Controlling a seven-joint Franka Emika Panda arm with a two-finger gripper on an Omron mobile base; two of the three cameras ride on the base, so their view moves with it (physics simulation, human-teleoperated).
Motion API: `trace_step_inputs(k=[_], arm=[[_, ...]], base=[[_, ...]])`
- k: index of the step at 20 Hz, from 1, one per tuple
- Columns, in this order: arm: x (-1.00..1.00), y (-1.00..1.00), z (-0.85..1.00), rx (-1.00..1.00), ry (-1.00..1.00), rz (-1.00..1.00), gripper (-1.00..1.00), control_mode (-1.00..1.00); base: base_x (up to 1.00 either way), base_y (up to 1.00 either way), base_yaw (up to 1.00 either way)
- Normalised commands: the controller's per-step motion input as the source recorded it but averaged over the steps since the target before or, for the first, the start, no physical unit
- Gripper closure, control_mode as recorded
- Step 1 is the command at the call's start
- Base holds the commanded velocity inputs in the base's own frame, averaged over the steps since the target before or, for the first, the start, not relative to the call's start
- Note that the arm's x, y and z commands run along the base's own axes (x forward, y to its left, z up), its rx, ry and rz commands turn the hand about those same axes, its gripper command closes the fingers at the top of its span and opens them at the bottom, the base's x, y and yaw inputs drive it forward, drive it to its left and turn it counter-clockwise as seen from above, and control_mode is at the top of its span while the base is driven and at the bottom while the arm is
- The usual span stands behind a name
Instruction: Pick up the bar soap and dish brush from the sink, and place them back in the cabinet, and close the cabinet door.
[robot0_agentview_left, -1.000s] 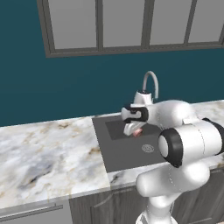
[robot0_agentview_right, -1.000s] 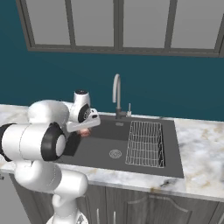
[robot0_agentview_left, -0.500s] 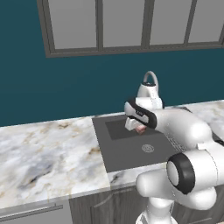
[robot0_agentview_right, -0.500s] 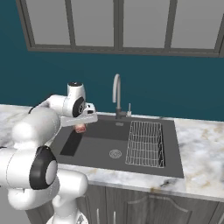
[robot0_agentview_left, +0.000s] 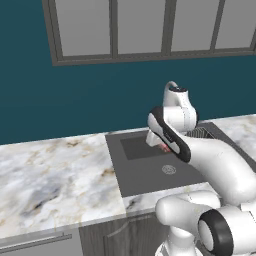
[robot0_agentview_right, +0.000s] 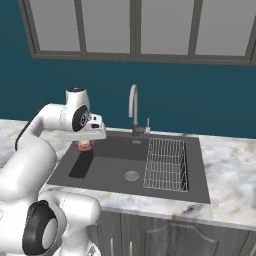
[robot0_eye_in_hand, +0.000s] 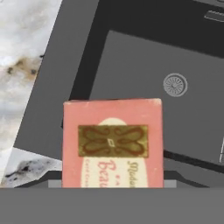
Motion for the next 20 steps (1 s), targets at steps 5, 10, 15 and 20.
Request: trace_step_inputs(k=[5,10,15,20], arm=[[-0.59,0.00,0.39,0.00,-0.10,-0.09,1.00,-1.00],[-0.52,0.00,0.32,0.00,-0.09,-0.04,1.00,-1.00],[-0.35,0.00,0.27,0.00,-0.06,-0.02,1.00,-1.00],[-0.22,0.00,0.19,-0.01,-0.08,-0.03,1.00,-1.00]], base=[[0.00,0.00,0.00],[0.00,0.00,0.00],[0.00,0.00,0.00],[0.00,0.00,0.00]])
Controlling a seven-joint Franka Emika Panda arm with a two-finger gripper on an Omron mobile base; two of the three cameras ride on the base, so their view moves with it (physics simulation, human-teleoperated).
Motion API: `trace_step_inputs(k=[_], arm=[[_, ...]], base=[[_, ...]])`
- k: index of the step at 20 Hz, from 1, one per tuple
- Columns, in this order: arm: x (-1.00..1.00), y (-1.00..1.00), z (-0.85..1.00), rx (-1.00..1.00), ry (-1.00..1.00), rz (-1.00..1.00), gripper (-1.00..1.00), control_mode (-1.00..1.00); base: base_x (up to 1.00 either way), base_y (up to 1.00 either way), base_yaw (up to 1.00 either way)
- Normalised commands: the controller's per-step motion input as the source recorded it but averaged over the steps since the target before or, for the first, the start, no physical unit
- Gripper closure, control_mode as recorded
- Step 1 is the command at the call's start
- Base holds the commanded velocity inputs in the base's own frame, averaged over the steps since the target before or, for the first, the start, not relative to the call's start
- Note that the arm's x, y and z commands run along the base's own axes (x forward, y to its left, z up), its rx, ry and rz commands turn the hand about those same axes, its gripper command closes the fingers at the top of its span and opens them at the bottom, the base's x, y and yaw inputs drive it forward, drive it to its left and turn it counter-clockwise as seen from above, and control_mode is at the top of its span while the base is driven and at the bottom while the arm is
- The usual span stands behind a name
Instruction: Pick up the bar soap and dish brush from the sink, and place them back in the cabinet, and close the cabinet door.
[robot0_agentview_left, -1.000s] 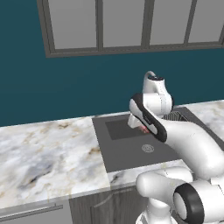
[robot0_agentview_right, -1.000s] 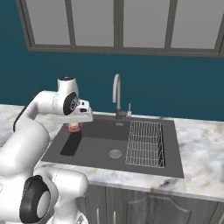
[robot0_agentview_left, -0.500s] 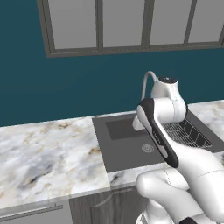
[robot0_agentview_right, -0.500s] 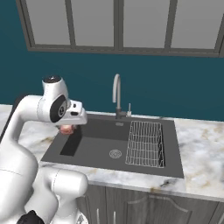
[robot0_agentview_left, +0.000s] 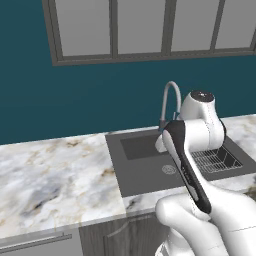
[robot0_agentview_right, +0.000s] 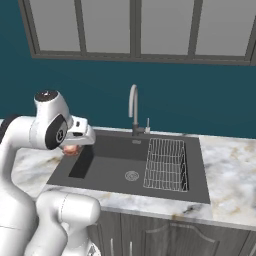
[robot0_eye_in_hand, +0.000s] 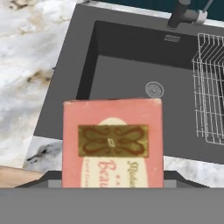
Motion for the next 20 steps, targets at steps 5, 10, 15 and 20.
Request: trace_step_inputs(k=[5,10,15,20], arm=[[-0.21,-0.01,0.39,0.00,-0.10,-0.03,1.00,-1.00],[-0.33,-0.15,0.33,0.00,-0.06,-0.01,1.00,-1.00],[-0.40,-0.26,0.25,0.00,-0.04,0.00,1.00,-1.00],[-0.25,-0.12,0.32,0.00,-0.02,-0.01,1.00,-1.00]], base=[[0.00,0.00,0.00],[0.00,0.00,0.00],[0.00,0.00,0.00],[0.00,0.00,0.00]])
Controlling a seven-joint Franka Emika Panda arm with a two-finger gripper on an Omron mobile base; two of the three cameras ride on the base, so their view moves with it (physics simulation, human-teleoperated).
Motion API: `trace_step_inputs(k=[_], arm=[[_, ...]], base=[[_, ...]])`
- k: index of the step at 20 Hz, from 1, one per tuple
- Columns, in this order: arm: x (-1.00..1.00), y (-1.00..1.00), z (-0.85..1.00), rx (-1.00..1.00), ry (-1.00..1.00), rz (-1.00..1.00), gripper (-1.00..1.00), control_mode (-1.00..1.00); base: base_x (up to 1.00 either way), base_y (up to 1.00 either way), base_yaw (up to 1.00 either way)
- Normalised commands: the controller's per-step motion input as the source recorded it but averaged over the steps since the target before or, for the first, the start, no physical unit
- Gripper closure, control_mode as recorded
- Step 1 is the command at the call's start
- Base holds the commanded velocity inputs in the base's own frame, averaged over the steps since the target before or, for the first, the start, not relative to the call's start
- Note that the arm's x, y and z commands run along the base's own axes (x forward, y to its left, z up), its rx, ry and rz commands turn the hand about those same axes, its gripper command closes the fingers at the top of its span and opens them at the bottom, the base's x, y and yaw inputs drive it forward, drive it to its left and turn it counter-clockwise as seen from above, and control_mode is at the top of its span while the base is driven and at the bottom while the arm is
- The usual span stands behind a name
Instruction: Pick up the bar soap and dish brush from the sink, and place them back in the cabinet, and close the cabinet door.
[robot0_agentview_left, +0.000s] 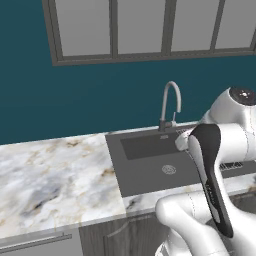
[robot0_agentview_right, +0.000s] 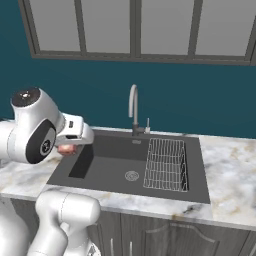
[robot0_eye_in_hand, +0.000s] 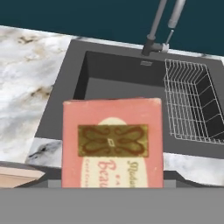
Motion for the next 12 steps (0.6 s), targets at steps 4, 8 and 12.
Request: trace_step_inputs(k=[4,8,12], arm=[[-0.16,0.00,0.39,0.00,-0.01,-0.05,1.00,-1.00],[-0.03,-0.01,0.31,0.00,0.00,-0.08,1.00,-1.00],[-0.28,0.00,0.07,0.00,-0.05,-0.02,1.00,-1.00]], base=[[0.00,0.00,0.00],[0.00,0.00,0.00],[0.00,0.00,0.00]])
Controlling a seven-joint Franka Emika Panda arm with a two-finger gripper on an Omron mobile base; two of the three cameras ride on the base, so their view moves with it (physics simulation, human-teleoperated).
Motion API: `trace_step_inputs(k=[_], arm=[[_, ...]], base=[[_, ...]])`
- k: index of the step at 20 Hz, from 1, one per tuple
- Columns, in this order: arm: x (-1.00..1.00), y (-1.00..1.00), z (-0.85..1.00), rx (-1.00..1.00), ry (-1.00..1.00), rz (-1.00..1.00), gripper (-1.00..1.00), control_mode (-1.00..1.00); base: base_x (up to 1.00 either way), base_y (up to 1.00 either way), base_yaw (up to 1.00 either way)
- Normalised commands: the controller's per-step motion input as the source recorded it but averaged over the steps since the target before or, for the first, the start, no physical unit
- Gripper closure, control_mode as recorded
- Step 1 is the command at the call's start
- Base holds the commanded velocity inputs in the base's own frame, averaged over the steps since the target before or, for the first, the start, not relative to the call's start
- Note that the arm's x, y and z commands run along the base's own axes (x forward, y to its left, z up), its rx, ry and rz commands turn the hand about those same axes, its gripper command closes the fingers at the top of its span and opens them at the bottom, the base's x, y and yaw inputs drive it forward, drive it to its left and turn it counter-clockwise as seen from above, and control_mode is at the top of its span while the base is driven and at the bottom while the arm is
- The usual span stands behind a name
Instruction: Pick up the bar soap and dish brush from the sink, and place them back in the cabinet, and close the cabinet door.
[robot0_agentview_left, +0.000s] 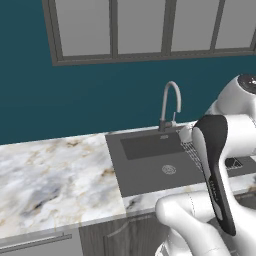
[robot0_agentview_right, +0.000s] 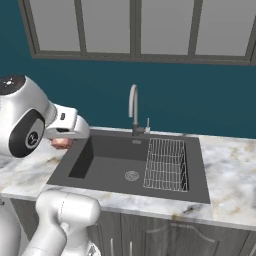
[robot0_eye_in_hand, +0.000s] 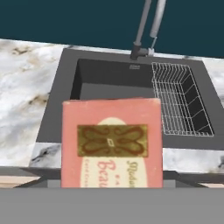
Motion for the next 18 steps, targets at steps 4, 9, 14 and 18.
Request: trace_step_inputs(k=[4,9,14,18], arm=[[-0.23,0.00,0.00,0.00,-0.07,-0.01,1.00,-1.00],[-0.10,-0.01,0.00,0.03,-0.07,0.00,1.00,-1.00],[-0.06,0.00,0.00,0.05,-0.07,0.00,1.00,-1.00],[0.00,0.00,0.00,0.00,-0.01,0.00,1.00,-1.00]], base=[[0.00,0.00,0.00],[0.00,0.00,0.00],[0.00,0.00,0.00],[0.00,0.00,0.00]])
